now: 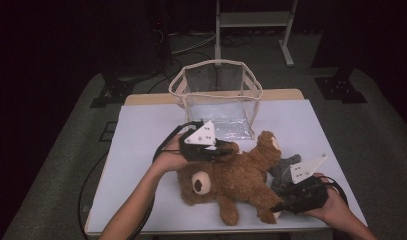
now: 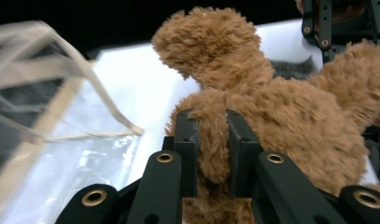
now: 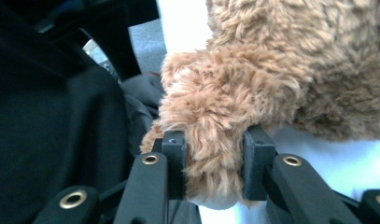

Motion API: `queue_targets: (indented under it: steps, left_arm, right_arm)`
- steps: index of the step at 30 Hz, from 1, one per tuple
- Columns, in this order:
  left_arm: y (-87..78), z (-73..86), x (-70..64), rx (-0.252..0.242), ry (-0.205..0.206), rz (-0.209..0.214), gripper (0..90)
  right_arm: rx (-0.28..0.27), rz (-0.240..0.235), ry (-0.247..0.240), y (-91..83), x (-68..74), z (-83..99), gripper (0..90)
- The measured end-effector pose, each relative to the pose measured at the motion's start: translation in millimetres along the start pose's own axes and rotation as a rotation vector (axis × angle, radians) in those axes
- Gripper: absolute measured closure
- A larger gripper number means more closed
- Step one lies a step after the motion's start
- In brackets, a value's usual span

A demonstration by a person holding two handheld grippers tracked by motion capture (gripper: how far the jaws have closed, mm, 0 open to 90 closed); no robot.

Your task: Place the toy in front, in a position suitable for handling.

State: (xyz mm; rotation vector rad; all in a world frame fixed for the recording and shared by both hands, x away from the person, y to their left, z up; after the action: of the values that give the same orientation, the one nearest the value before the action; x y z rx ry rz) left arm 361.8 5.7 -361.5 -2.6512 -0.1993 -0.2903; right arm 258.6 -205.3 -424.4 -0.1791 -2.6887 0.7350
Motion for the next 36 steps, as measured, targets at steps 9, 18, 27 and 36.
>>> queue_targets:
  steps: [9, 18, 27, 36]
  left_arm:
    - [16.5, 5.2, 6.2, 0.024, -0.008, 0.004, 68.2]
    - [2.2, 6.6, 2.0, 0.017, -0.007, -0.021, 62.8]
    - [-4.2, 8.3, -1.0, 0.022, -0.002, -0.017, 57.5]
    - [-36.4, 13.0, -11.7, -0.011, -0.029, -0.041, 44.4]
  right_arm:
    - [-0.016, 0.010, 0.098, -2.7, -20.1, 31.6, 48.2]
    - [-0.158, 0.235, 0.113, -56.3, -37.9, 20.7, 38.5]
    - [-0.070, 0.469, 0.183, -29.7, -106.7, 34.9, 30.5]
    - [0.073, 0.573, 0.096, -15.4, -113.6, 50.0, 56.9]
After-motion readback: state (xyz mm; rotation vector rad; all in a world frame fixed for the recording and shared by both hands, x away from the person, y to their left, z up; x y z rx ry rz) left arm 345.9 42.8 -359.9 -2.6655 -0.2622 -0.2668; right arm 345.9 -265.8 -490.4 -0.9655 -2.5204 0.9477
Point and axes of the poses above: each handheld gripper's, and its own axes: y roughly forward along the jaws, z roughly out of its underside, x roughly to its left, the point moved 6 cm from there along y, roughly forward along the jaws, and after that the axes turned 8 degrees about -x, right-handed, at the moved point
